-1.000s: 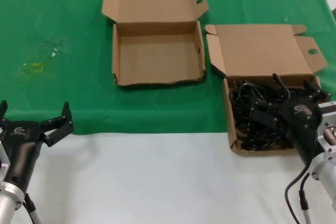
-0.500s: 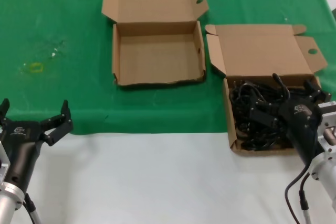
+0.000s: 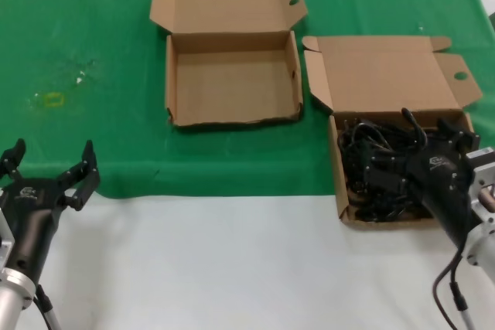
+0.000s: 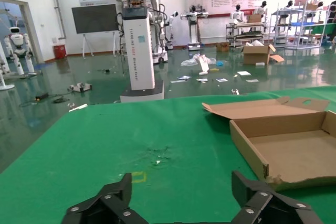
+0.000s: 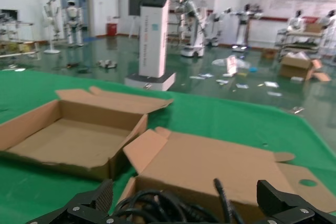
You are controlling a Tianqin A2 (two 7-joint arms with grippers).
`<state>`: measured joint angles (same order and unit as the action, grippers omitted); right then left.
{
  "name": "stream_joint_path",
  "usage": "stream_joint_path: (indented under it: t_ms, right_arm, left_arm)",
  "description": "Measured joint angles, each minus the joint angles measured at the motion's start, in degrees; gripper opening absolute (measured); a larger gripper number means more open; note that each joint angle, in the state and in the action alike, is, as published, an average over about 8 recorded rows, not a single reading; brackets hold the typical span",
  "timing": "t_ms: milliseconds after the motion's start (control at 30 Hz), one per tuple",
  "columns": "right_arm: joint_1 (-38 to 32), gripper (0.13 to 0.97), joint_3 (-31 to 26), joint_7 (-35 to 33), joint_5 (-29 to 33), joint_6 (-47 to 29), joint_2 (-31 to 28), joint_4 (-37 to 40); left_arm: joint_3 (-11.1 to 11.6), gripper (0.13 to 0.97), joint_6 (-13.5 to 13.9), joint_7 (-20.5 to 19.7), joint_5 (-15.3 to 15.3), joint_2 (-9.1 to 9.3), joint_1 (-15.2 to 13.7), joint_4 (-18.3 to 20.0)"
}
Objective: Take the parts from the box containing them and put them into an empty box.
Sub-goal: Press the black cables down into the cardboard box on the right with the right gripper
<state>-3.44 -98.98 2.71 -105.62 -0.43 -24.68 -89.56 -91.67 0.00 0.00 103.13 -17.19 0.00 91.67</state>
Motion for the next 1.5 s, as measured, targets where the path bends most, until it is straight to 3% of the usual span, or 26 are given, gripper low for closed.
stream_joint_path:
  t_ms: [100,233,500,800,1100,1500]
  right_arm:
    - [-0.3,0.966,-2.7,2.0,-1.6,-0.3,-4.1,-0.1]
    - [-0.5,0.966,-4.6,4.7,-3.1,-3.0,-9.5,0.0]
    - [-0.1,0.966,-1.3,5.8,-4.7,-13.6,-17.8,1.6]
    - [-1.8,0.966,-0.1,5.0,-4.5,-26.6,-24.9,5.3]
    - [-7.1,0.966,-1.2,3.6,-1.8,-31.6,-25.3,10.3]
    - [-15.8,0.965,-3.5,1.8,1.9,-34.6,-21.7,16.9]
  left_arm:
    - [0.0,0.668,0.0,0.0,0.0,0.00,0.0,0.0]
    - [0.0,0.668,0.0,0.0,0.0,0.00,0.0,0.0]
    - [0.0,0.443,0.0,0.0,0.0,0.00,0.0,0.0]
    - [0.0,0.271,0.0,0.0,0.0,0.00,0.0,0.0]
    - [0.0,0.171,0.0,0.0,0.0,0.00,0.0,0.0]
    - [0.0,0.144,0.0,0.0,0.0,0.00,0.0,0.0]
